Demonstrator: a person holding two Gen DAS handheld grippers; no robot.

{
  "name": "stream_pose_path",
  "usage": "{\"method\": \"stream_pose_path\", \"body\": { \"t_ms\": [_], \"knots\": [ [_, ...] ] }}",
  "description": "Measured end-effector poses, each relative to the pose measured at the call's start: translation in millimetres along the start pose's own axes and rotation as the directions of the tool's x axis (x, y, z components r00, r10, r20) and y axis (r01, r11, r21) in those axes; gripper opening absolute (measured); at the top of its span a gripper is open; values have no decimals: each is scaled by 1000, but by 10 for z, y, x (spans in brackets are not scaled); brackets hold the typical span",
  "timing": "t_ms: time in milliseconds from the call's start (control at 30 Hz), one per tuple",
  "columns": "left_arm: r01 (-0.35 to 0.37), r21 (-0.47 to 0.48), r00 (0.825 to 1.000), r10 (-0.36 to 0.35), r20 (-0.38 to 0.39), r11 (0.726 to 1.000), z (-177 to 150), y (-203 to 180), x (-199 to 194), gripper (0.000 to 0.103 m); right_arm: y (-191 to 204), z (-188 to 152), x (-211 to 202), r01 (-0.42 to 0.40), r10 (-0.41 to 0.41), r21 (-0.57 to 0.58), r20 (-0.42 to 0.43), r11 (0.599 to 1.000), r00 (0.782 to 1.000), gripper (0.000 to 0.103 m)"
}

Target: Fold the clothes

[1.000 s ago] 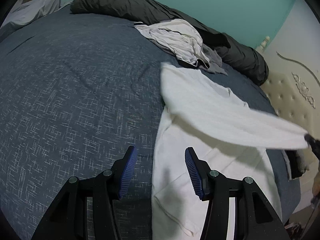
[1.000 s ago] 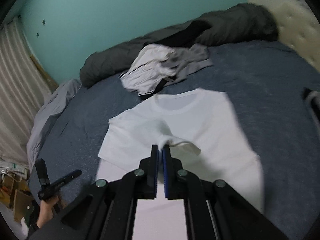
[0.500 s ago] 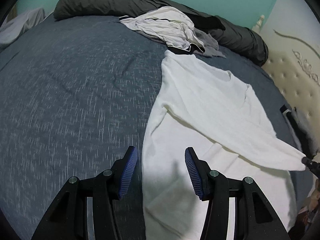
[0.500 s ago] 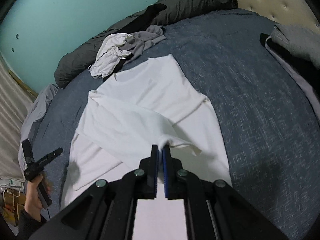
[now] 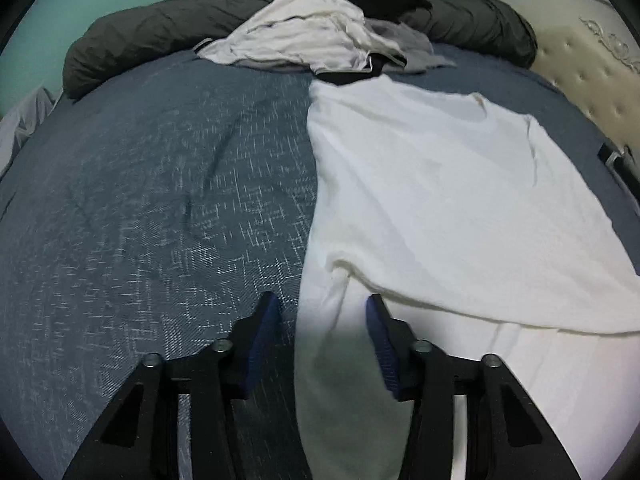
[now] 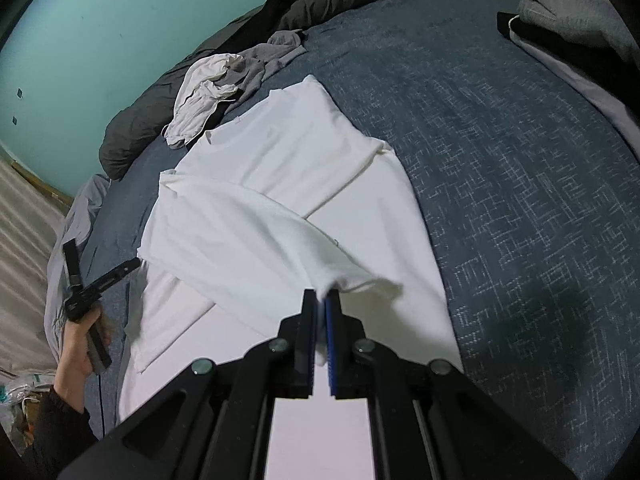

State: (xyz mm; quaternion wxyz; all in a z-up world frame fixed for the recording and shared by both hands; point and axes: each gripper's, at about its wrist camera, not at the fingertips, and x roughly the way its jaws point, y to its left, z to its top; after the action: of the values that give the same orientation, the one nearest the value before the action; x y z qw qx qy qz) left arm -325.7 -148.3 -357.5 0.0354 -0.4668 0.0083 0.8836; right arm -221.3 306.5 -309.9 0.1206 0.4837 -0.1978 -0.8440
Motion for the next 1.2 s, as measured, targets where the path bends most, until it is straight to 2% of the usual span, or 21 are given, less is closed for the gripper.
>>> {"method": "stream_pose_path", "body": {
  "t_ms": [33, 67, 100, 133, 267, 400, 600, 733, 767, 867, 933, 967, 1000, 1133, 1200],
  "knots": [
    [-4, 3, 1000, 4, -1, 1000, 0, 23, 30, 29, -4, -1, 11, -2, 2, 2, -1, 1000, 1000, 4],
    [-7, 3, 1000, 7, 1, 1000, 0, 48, 51, 14, -9, -1, 23, -5, 5, 5, -2, 1000, 1000, 4],
    [-4, -5, 1000, 4, 12, 1000, 4, 83, 30, 5, -13, -4, 33, -7, 7, 7, -3, 1000, 1000, 4],
    [0, -13, 1000, 1, 22, 1000, 9, 118, 9, 2, -15, -10, 39, -8, 8, 8, -4, 1000, 1000, 4],
    [45, -101, 996, -38, 76, 994, 15, 326, -117, 2, -26, -42, 39, -21, 22, 22, -9, 1000, 1000, 4],
    [143, -230, 989, -129, 76, 963, -10, 540, -65, 2, -26, -93, 46, -27, 27, 29, -22, 999, 999, 4],
    [205, -311, 979, -196, 60, 928, -92, 664, 16, 5, -117, -214, 200, 26, -24, 35, -64, 999, 998, 4],
    [192, -296, 981, -185, 50, 936, -71, 626, -5, 8, -209, -254, 245, 43, -38, 48, -113, 998, 993, 5],
    [183, -287, 983, -175, 54, 940, -59, 606, -33, 13, -227, -255, 231, 46, -40, 52, -120, 998, 992, 5],
    [156, -260, 987, -143, 66, 953, -25, 547, -119, 18, -289, -206, 118, 66, -59, 68, -104, 995, 993, 7],
    [137, -243, 990, -122, 75, 960, -1, 508, -177, 19, -323, -97, 33, 54, -48, 90, -64, 995, 997, 16],
    [127, -234, 991, -112, 80, 964, 10, 489, -206, 19, -338, -34, 0, 47, -43, 99, -45, 994, 998, 28],
    [118, -225, 991, -101, 85, 967, 22, 469, -234, 19, -348, 24, -20, 42, -39, 106, -29, 993, 999, 36],
    [103, -221, 992, -84, 93, 970, 38, 461, -284, 19, -339, 170, 145, 67, -61, 97, -57, 993, 997, 36],
    [102, -233, 992, -82, 91, 967, 27, 501, -283, 23, -340, 184, 239, 79, -72, 89, -73, 993, 995, 36]
  ]
}}
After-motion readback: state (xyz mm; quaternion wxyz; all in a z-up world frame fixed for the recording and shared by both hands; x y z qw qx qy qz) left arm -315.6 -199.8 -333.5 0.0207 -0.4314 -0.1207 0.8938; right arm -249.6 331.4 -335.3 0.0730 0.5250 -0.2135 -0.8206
